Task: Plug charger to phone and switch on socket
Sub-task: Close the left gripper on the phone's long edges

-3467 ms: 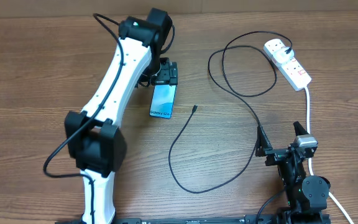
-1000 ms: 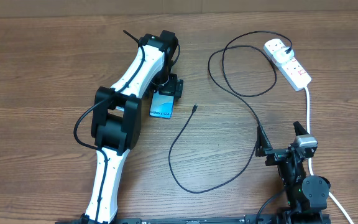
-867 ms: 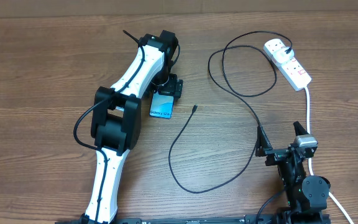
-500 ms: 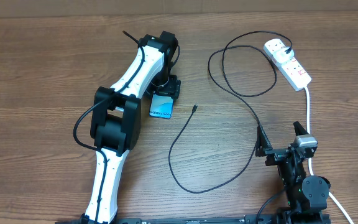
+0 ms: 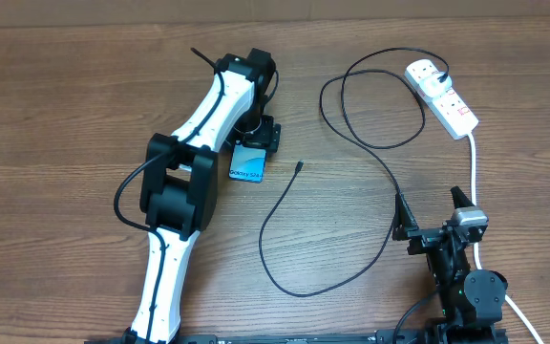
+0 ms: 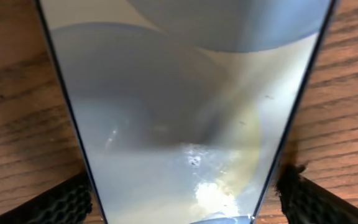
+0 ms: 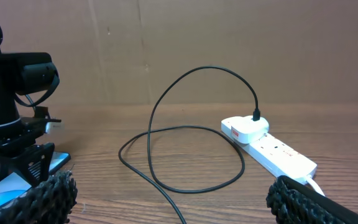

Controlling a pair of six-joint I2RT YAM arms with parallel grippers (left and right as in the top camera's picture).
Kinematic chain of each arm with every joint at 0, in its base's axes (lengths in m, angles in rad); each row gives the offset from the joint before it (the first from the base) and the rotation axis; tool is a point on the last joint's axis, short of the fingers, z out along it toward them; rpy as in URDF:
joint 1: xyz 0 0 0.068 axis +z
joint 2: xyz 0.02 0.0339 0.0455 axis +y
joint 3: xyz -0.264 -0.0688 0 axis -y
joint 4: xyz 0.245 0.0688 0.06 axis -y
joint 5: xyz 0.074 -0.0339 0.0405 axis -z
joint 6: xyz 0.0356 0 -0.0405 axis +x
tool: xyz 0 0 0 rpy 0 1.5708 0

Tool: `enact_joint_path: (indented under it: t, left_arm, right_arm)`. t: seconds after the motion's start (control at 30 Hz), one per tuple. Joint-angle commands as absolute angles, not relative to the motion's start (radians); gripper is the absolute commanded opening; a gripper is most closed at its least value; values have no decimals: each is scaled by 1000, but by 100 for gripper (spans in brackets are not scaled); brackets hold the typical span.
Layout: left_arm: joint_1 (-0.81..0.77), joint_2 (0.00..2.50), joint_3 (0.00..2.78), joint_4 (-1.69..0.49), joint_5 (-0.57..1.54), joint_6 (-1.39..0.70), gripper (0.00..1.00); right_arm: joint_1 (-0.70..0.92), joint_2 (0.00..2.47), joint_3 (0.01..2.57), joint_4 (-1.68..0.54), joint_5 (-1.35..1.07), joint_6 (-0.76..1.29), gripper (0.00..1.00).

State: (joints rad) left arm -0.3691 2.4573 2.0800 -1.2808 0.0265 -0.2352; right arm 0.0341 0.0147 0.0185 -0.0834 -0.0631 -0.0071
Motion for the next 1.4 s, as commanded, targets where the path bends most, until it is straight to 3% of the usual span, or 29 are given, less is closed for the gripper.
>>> enact_joint_path:
  t: [0.0, 0.07, 0.47, 0.57, 0.73, 1.37]
  left_arm:
    - [-385, 2487, 2042, -1282, 46, -217, 96]
    - [-390, 2487, 2042, -1282, 42, -216, 100]
    - [-376, 2487, 2042, -1278, 19, -226, 100]
    - [-376, 2487, 2042, -1276, 18, -209, 88]
    - [-374, 2487, 2042, -1270, 18, -209, 78]
    - [-373, 2487, 2076, -1310, 20, -266, 74]
  right_arm:
    - [33, 4, 9, -80, -61, -7, 100]
    - [33, 4, 9, -80, -61, -7, 100]
    - [33, 4, 9, -80, -61, -7, 100]
    - [33, 4, 9, -80, -61, -7, 100]
    - [33, 4, 9, -80, -61, -7, 100]
    - [33, 4, 9, -80, -61, -7, 100]
